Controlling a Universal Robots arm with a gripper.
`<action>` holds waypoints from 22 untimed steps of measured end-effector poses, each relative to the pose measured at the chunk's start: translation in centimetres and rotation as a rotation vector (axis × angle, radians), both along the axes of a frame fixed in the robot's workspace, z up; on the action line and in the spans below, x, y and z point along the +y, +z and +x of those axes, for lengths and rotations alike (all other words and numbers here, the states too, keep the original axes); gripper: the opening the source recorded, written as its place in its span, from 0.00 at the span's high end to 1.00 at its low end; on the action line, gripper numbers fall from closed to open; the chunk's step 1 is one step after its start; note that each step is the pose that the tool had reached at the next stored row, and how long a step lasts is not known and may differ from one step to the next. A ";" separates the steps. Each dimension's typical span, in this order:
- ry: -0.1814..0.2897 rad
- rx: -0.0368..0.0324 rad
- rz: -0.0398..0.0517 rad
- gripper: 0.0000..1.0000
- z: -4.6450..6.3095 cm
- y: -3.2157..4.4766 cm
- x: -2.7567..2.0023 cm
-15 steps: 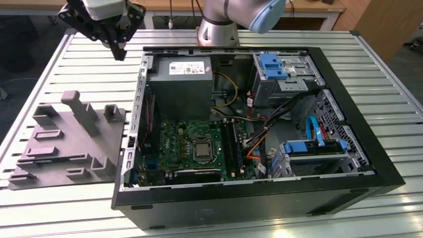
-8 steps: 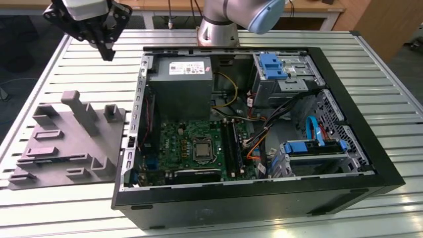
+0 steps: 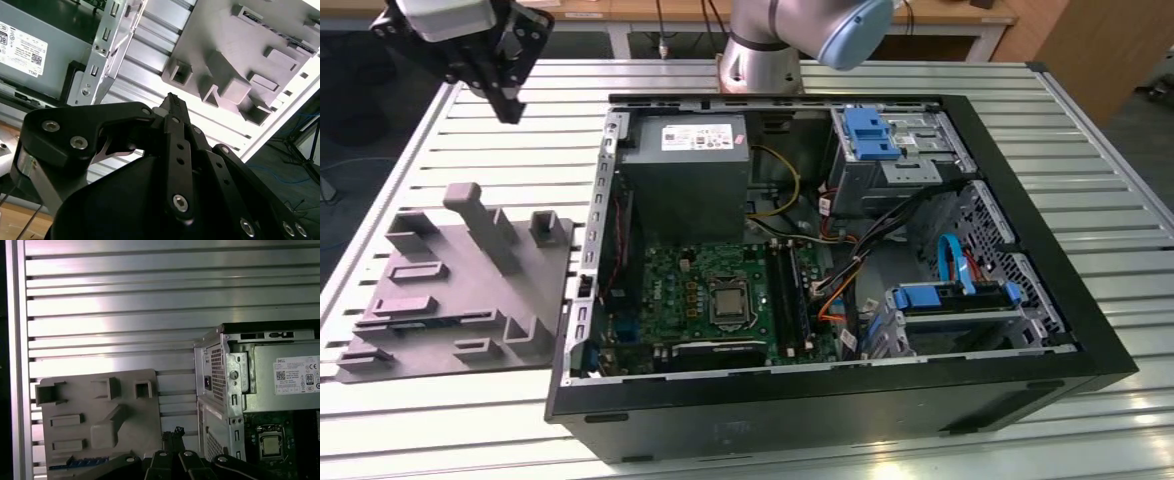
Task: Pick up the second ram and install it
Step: 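Reach for the second ram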
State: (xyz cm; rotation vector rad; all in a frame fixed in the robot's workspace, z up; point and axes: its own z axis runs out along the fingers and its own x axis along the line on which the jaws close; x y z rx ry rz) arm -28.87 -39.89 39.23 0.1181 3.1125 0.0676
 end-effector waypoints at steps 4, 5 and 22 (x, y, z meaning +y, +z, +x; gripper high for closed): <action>0.000 0.0001 -0.0001 0.89 -1.2 -0.02 0.00; 0.000 0.0001 -0.0001 0.89 -1.4 -0.03 0.00; 0.000 0.0001 0.0000 0.89 -5.9 -0.22 -0.02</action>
